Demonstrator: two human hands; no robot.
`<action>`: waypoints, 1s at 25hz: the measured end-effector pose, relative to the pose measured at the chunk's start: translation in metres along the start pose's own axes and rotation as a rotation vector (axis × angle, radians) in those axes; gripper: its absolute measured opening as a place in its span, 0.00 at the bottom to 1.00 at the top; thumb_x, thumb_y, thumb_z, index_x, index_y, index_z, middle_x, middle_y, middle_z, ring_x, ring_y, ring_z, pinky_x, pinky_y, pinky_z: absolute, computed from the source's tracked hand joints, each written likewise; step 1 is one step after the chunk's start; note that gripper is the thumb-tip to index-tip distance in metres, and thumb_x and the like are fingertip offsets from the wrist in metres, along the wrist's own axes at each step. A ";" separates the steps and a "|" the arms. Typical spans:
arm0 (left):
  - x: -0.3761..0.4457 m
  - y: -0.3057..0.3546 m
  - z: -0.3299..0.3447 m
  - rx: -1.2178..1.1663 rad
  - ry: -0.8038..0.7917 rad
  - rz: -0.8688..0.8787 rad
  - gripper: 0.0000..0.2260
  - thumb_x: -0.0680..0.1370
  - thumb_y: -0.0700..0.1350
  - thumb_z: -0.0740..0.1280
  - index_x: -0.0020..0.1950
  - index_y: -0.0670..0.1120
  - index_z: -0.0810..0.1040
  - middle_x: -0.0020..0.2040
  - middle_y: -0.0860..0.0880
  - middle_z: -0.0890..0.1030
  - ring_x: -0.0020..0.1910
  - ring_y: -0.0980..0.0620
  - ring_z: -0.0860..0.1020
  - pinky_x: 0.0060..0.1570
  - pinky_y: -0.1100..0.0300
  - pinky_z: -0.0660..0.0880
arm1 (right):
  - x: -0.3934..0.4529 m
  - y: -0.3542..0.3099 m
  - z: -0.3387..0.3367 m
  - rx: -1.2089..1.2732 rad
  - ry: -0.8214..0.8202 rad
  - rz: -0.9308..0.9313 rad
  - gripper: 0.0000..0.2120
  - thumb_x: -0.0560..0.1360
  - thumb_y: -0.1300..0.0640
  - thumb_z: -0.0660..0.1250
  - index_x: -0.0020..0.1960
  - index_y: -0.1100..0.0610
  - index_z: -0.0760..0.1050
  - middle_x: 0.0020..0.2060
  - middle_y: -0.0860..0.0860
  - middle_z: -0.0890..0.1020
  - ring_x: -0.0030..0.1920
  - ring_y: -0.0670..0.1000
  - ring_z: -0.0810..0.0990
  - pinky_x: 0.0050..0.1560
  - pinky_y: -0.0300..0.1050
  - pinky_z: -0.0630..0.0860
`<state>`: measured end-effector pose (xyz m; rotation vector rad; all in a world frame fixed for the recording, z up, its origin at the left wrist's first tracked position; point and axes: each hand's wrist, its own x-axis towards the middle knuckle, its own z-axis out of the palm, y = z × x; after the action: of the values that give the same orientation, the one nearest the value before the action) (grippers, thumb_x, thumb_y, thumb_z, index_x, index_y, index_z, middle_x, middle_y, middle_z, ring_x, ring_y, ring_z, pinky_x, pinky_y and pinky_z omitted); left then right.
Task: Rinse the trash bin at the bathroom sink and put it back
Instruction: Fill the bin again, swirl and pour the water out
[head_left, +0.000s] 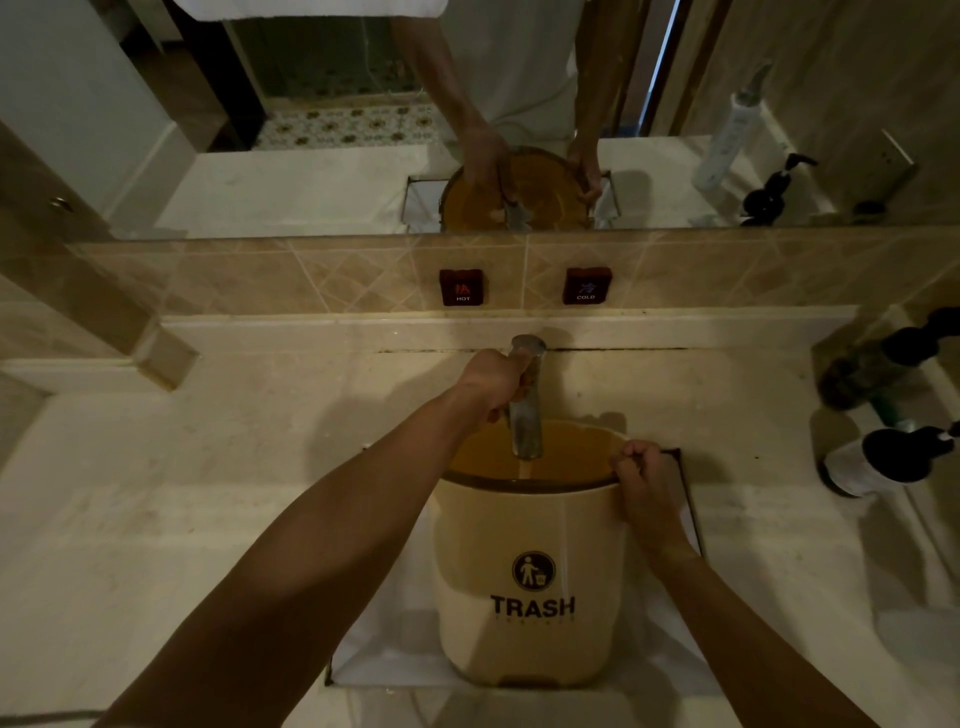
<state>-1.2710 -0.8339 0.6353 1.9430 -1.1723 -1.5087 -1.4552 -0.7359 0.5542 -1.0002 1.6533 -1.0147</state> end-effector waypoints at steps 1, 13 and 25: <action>0.000 0.000 0.000 0.002 0.001 0.004 0.18 0.82 0.54 0.58 0.39 0.43 0.72 0.31 0.47 0.72 0.25 0.52 0.64 0.24 0.62 0.59 | 0.001 0.001 0.000 -0.001 0.000 0.008 0.03 0.77 0.65 0.60 0.50 0.63 0.69 0.37 0.51 0.69 0.36 0.48 0.67 0.35 0.37 0.66; 0.001 -0.002 0.000 0.000 -0.011 0.017 0.17 0.83 0.53 0.58 0.44 0.42 0.73 0.32 0.47 0.72 0.25 0.52 0.64 0.24 0.63 0.59 | -0.004 -0.004 0.001 0.016 -0.007 0.039 0.03 0.78 0.64 0.60 0.50 0.60 0.67 0.37 0.49 0.69 0.37 0.48 0.68 0.38 0.43 0.65; 0.004 -0.002 0.001 0.003 -0.008 0.008 0.18 0.82 0.54 0.57 0.39 0.44 0.72 0.32 0.47 0.72 0.26 0.51 0.64 0.24 0.62 0.59 | -0.002 -0.003 0.001 -0.028 0.015 0.020 0.02 0.78 0.65 0.60 0.49 0.60 0.68 0.37 0.49 0.69 0.38 0.48 0.68 0.38 0.41 0.66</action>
<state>-1.2706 -0.8356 0.6311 1.9334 -1.1845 -1.5133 -1.4537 -0.7351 0.5570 -0.9950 1.6903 -0.9907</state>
